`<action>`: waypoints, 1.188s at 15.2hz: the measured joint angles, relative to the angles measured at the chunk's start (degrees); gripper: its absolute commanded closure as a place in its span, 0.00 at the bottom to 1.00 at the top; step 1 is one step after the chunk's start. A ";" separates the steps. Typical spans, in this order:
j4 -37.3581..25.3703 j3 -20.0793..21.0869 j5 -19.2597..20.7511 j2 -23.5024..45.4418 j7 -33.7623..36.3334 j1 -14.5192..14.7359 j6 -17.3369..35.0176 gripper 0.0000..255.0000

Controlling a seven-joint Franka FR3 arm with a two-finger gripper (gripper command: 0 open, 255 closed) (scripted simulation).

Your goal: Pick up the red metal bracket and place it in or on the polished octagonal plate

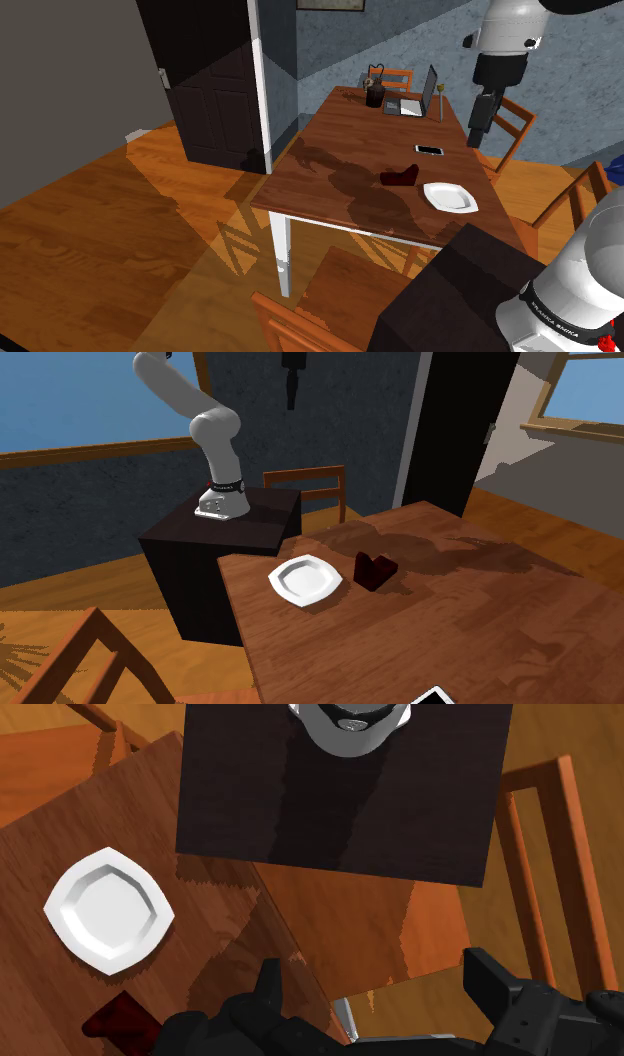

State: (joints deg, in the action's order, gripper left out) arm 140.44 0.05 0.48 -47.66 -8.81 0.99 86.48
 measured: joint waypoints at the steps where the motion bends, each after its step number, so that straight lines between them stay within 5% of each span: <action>1: 0.00 0.00 0.00 0.00 0.00 0.00 0.00 0.00; 18: 0.51 -15.41 6.35 23.56 -16.09 -4.20 25.79 0.00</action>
State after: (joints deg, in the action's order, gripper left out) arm 140.95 -15.36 6.83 -24.10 -24.90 -3.21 112.28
